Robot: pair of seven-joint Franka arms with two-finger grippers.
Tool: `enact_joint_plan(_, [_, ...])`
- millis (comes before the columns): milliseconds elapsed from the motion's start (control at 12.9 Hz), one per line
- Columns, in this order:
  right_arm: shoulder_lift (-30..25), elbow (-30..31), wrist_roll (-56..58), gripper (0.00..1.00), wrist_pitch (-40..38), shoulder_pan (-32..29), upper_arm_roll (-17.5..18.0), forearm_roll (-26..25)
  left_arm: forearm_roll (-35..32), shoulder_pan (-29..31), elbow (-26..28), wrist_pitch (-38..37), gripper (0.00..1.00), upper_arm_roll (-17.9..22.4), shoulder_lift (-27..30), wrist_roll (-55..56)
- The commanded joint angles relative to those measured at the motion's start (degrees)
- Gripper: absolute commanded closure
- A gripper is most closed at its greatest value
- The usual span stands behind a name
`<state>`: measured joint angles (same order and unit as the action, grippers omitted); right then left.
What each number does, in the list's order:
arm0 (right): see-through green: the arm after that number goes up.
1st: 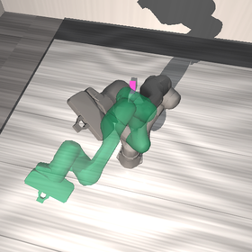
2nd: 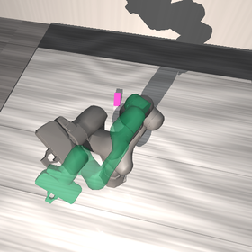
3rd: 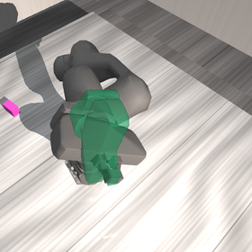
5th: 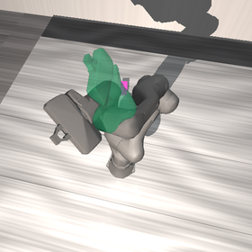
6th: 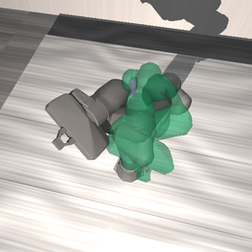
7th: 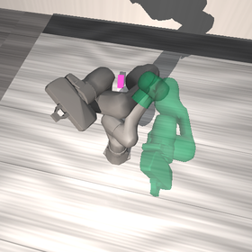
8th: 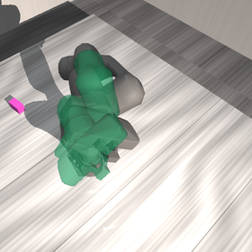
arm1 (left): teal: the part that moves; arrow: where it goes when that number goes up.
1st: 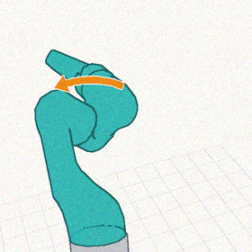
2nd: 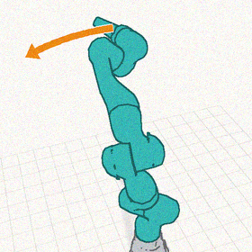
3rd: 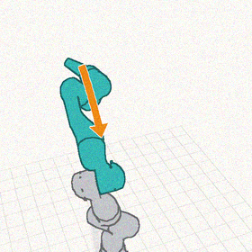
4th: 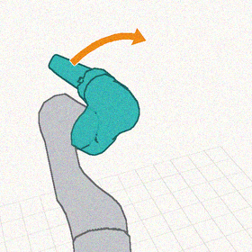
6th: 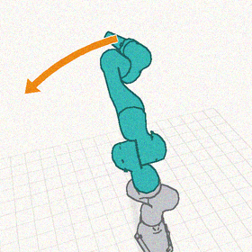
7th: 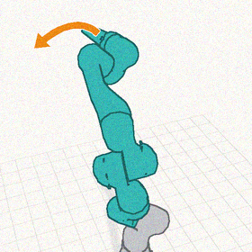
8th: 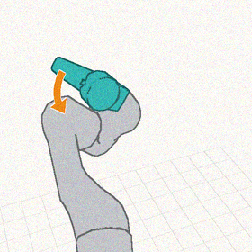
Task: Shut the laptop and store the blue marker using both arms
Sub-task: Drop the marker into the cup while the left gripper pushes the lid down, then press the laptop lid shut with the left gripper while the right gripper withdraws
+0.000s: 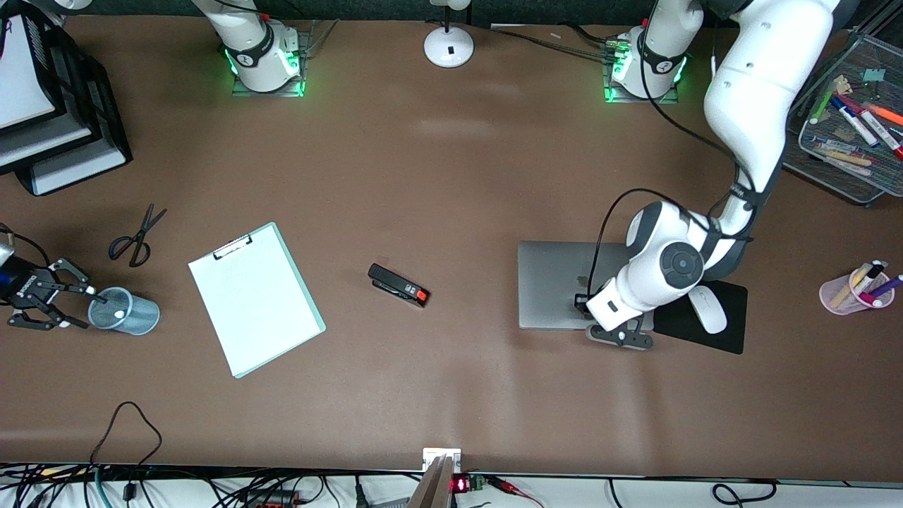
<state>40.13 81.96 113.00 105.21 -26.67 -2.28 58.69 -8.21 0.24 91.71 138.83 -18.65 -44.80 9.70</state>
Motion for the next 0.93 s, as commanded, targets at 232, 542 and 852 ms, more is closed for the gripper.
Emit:
enact_joint_plan(232, [-6.0, -1.0, -22.3, 0.00, -1.7, 2.7, 1.0, -9.9, -1.7, -0.3, -2.5, 0.2, 1.00, 0.6, -1.1, 0.1])
enact_joint_plan(542, [-12.0, -0.7, -43.7, 0.00, -1.5, 7.8, 0.8, -23.9, -1.8, 0.4, -2.1, -11.2, 1.00, 0.5, 6.6, -0.4])
enact_joint_plan(852, [-19.6, 1.7, -61.6, 0.00, -1.7, 12.9, 0.8, -38.3, -1.6, 1.0, -2.3, -26.6, 1.00, 0.3, 16.2, -2.8])
